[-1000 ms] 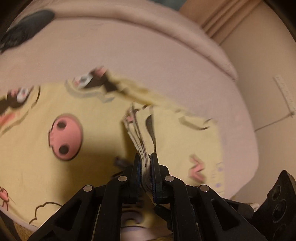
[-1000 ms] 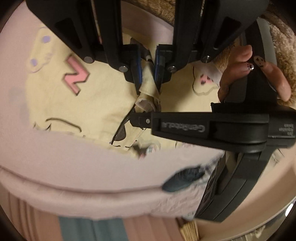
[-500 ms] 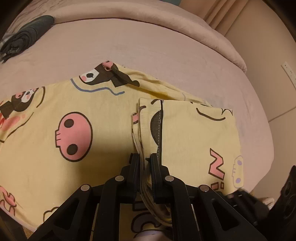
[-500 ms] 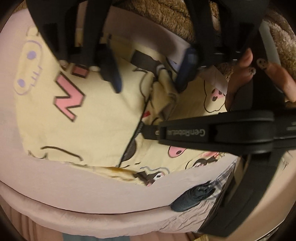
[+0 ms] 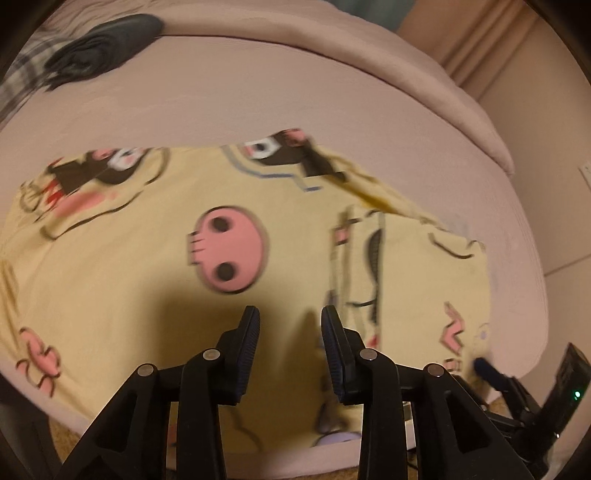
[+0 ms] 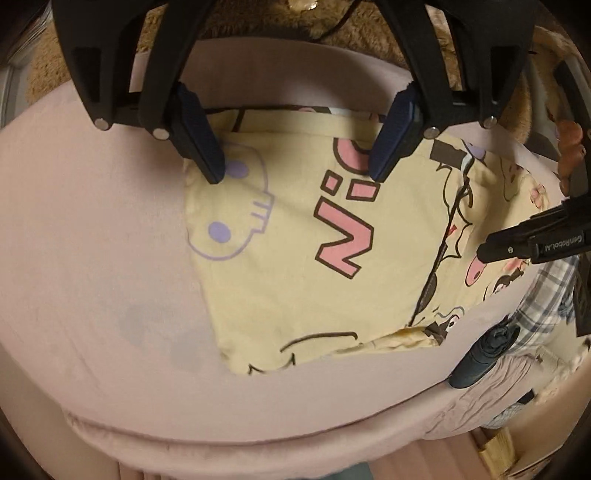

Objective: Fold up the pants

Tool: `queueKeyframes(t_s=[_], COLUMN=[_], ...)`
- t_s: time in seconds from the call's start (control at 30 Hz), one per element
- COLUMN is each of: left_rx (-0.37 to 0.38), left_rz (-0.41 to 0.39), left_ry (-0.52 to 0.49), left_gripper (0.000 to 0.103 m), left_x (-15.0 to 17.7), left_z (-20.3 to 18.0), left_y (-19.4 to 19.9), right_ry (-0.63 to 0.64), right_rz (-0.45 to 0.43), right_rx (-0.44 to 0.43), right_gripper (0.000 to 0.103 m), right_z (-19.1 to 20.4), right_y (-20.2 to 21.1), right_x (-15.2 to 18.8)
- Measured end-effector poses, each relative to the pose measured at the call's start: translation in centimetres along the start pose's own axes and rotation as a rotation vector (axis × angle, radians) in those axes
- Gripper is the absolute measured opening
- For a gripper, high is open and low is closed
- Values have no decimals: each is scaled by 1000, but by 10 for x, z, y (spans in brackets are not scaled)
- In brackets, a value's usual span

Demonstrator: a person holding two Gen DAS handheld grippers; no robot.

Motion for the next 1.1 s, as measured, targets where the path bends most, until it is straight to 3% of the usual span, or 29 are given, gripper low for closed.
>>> queueKeyframes(t_s=[0.13, 0.23, 0.4, 0.47, 0.63, 0.9, 1.1], left_rx=[-24, -59, -88, -127, -222, -319, -297], left_rz=[-55, -110, -220, -257, -349, -327, -320], left_ry=[54, 105, 215, 253, 318, 422, 441], left_gripper=[34, 44, 65, 66, 74, 74, 76], left_x=[1, -1, -5, -7, -3, 15, 18], left_z=[21, 44, 85, 100, 133, 184, 196], left_y=[16, 34, 69, 82, 107, 111, 108], right_ry=[28, 45, 23, 19, 53, 50, 46], right_rz=[-8, -1, -60, -80, -14, 34, 30], right_rx=[54, 80, 19, 28, 79, 119, 133], right_gripper=[88, 88, 87, 87, 87, 101, 103], right_z=[10, 15, 22, 23, 32, 37, 44], right_y=[-4, -5, 8, 8, -23, -41, -44], right_x=[-3, -7, -36, -45, -54, -51, -54])
Point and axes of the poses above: each gripper's, at about its wrist camera, not at the fingertips, and y roughly against the way its jaws point, z to its left, x to its underside, the point moved 9 cm from there along -y, roughly the way its jaws point, and after that the axes turned 14 degrees about x, right-handed, at the moved point
